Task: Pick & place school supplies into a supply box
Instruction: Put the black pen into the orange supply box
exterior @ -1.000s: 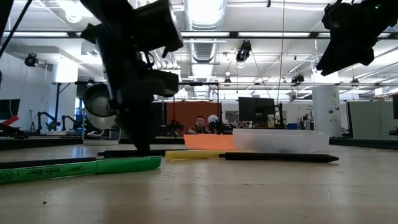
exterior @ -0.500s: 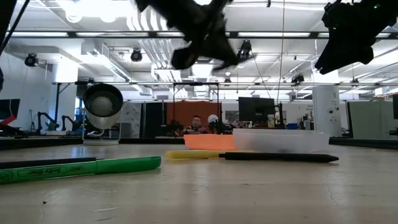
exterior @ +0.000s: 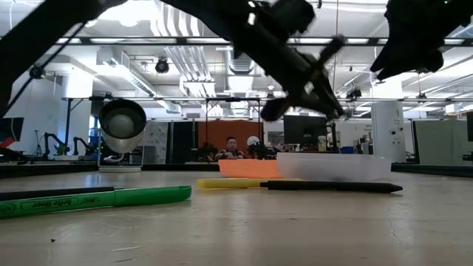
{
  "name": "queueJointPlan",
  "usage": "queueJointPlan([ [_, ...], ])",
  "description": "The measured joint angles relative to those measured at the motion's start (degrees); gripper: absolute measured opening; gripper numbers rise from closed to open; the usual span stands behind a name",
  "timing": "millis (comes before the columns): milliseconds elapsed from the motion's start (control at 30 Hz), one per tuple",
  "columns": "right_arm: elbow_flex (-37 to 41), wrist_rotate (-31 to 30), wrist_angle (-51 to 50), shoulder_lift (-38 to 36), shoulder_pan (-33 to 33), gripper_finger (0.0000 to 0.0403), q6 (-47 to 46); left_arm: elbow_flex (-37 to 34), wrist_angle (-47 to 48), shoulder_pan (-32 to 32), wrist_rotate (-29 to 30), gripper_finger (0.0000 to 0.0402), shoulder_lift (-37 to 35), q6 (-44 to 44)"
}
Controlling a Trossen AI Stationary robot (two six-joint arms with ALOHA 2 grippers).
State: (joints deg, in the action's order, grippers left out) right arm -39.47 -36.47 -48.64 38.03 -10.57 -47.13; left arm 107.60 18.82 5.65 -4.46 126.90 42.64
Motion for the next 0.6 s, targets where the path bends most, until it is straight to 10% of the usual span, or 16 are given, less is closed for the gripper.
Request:
queueJointPlan([
  [267,-0.4,0.0,-0.6,-1.7,0.0,0.0171,0.4,6.8,13.0,0.1,4.3,0.0067,6.6,2.6],
  [600,-0.4,0.1,-1.0,-1.5,0.0,0.0171,1.4,6.6,20.5,-1.7,6.7,0.0097,-5.2,-9.3],
])
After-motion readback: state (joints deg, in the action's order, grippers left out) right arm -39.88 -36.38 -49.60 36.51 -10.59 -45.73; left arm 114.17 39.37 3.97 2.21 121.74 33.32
